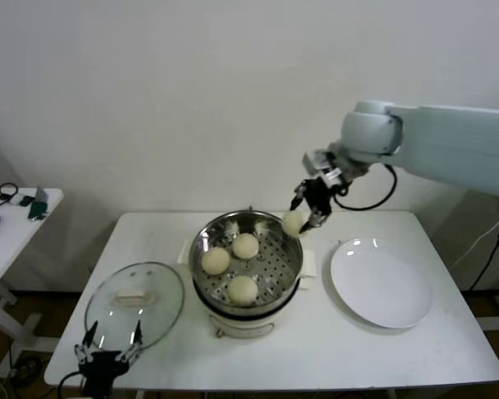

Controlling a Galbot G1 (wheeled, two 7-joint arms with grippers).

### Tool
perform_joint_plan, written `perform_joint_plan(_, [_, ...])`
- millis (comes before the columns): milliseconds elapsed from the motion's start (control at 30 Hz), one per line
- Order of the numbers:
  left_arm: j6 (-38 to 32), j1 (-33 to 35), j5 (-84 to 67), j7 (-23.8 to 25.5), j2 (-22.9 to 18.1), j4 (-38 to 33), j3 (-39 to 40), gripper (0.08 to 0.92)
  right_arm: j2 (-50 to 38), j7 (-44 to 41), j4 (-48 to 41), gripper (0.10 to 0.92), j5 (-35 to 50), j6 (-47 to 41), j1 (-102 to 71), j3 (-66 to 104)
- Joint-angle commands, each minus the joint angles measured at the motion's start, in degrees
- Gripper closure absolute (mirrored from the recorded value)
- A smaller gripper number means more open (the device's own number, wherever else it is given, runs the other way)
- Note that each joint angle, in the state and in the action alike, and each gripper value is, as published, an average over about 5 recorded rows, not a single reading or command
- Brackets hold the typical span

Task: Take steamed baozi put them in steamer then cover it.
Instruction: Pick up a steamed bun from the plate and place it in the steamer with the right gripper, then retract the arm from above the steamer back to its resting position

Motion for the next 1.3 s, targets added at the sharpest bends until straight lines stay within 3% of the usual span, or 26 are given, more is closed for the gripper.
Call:
perform_joint_plan(33, [0.04,0.06,-0.13,-0.02,-0.11,0.05,-0.1,0.177,3.81,5.14,2.71,0.448,-2.38,-3.96,-9.94,1.12])
perform_joint_plan(667, [0.56,-0.61,-0.12,0.17,-0.17,0.47,-0.04,0.177,6.8,6.01,-3.84,0.435,-6.71,-4.2,-17.3,3.05])
perform_joint_plan(933, [2.15,-0.75,-0.68,0.26,0.27,-0.08,-0.37,0.177,3.89,3.46,-3.81,0.236,0.99,-0.39,-13.42,7.01])
perform_joint_plan(1100, [4.75,-1.01,-3.05,0.3,1.1,-1.7,-0.66,0.177,-2.89,-0.17,-6.21,0.204,10.79,2.32,-8.7,10.92])
perform_joint_plan(1200, [4.98,-1.38,-4.08,0.0,1.47,-2.3,-0.73,0.177,-8.59,4.28,-7.18,0.203,14.14,1.47,-9.89,15.53])
perform_joint_plan(1300, [4.5,-1.84,-5.06,-0.54,1.95,-2.41,-0.65,0.177,-14.97,18.05,-6.5,0.202,18.39,0.74,-17.06,25.15])
